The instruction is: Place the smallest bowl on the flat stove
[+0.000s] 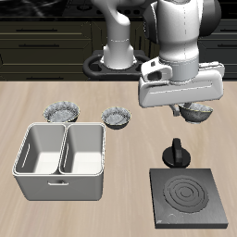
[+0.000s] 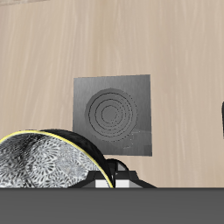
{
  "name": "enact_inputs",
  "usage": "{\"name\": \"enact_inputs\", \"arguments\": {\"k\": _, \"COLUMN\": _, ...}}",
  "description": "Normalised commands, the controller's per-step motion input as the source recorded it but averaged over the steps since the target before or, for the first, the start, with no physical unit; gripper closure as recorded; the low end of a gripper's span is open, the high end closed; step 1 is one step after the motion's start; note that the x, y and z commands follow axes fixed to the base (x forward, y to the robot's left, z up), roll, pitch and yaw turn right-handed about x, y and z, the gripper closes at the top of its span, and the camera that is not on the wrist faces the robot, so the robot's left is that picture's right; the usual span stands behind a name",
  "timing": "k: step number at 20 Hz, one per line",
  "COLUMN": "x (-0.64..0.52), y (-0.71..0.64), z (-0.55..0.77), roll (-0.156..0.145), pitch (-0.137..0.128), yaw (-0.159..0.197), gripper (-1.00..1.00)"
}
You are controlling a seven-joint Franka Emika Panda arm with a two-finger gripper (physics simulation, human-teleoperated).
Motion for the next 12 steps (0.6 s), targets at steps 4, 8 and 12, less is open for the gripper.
{"name": "enact_inputs", "arguments": {"k": 4, "x": 0.35, "y": 0.08, "z": -0.02, "roll": -0.018, "pitch": 0.012, "yaw": 0.024, "gripper": 1.00}}
{"name": "enact_inputs", "arguments": {"k": 8, "x": 0.24, "y": 0.02, "z": -0.05, "roll": -0.035, "pitch": 0.000, "yaw": 0.027, "gripper": 1.00}}
{"name": "enact_inputs", "arguments": {"k": 12, "x": 0.25, "y": -0.10, "z": -0.07, "roll": -0.109, "pitch": -0.032, "yaw": 0.049, "gripper": 1.00}}
